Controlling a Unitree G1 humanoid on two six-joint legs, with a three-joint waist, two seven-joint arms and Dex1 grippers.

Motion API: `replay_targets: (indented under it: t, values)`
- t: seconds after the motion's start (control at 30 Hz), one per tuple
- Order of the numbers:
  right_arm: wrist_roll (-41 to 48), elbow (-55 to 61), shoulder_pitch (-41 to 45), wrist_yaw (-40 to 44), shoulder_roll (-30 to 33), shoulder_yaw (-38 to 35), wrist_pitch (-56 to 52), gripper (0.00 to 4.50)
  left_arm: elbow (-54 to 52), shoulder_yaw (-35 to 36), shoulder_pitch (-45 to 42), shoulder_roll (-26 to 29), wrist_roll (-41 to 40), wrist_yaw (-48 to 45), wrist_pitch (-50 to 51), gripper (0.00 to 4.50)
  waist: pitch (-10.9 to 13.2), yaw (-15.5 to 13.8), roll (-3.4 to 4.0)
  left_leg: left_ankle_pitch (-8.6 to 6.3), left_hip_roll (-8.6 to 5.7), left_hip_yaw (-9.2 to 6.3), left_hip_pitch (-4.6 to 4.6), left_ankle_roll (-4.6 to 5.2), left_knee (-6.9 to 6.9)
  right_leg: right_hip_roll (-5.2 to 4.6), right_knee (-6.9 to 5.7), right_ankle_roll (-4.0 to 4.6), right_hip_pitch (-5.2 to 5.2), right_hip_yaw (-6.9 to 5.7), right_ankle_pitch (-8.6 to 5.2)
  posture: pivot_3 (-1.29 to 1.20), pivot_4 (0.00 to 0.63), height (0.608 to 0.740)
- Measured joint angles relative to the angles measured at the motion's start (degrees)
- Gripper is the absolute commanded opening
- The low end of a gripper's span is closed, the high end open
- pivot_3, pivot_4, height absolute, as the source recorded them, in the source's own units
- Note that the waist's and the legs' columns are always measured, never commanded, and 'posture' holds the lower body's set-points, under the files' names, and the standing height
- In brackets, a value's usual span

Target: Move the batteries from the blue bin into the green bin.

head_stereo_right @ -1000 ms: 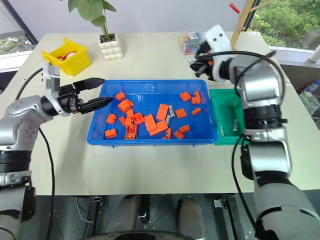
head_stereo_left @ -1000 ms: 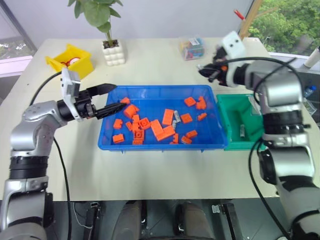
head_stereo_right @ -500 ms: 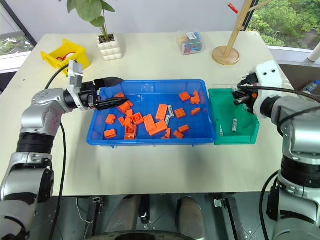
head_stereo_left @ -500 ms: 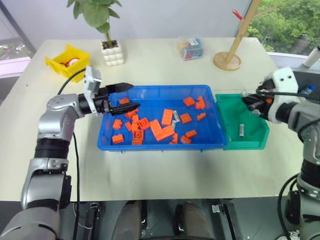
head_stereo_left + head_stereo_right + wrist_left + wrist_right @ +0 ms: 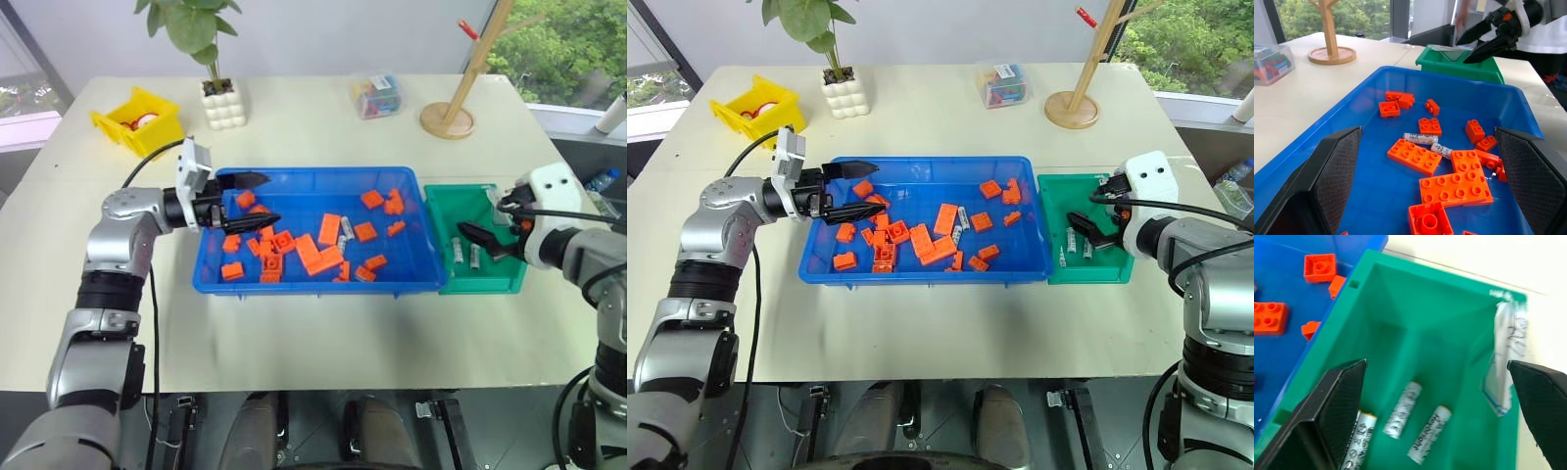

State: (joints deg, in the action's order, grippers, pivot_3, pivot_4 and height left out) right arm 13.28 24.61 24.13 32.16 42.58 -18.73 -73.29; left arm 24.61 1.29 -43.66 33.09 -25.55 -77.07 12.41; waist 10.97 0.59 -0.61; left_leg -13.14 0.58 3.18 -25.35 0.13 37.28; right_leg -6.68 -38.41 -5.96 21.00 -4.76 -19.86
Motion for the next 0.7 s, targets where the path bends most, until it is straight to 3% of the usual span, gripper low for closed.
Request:
replay_targets:
  t: [0.2,0.3,0.47,0.7]
  values:
    - [2.6,-2.0,9.1,-1.1,-2.1,1.7,1.6,4.45,-0.5,0.3,0.3,0.5,0.0,0.9,0.1,4.50,0.0,0.3,0.00,0.00,0.03,-0.01,0.02,-0.01,0.00,0.04,-0.03,0.00,0.01,0.00,0.00,0.00,0.150,0.739]
    - [6.0,-2.3,15.0,-2.4,-9.1,2.5,-0.3,4.45,-1.6,0.5,1.0,0.7,0.0,1.6,0.6,4.50,0.0,0.2,0.00,0.01,0.05,-0.03,0.03,-0.02,0.00,0.06,-0.07,0.00,0.00,0.00,0.00,0.00,0.150,0.739]
    - [10.1,-3.1,16.9,-6.2,-23.3,4.5,-5.3,4.45,-5.8,1.8,3.9,1.1,-0.1,4.2,1.3,4.50,0.0,0.0,-0.01,0.01,-0.01,-0.12,-0.01,-0.01,0.06,0.04,-0.29,0.00,-0.01,-0.01,0.00,0.00,0.150,0.739]
    - [11.1,-3.5,14.7,-10.7,-30.2,6.5,-10.9,4.45,-14.9,2.8,8.9,2.7,-0.7,7.1,3.6,4.50,0.0,0.1,-0.02,0.01,-0.09,-0.16,-0.01,-0.01,0.07,-0.02,-0.57,0.00,0.08,0.02,0.00,0.00,0.150,0.739]
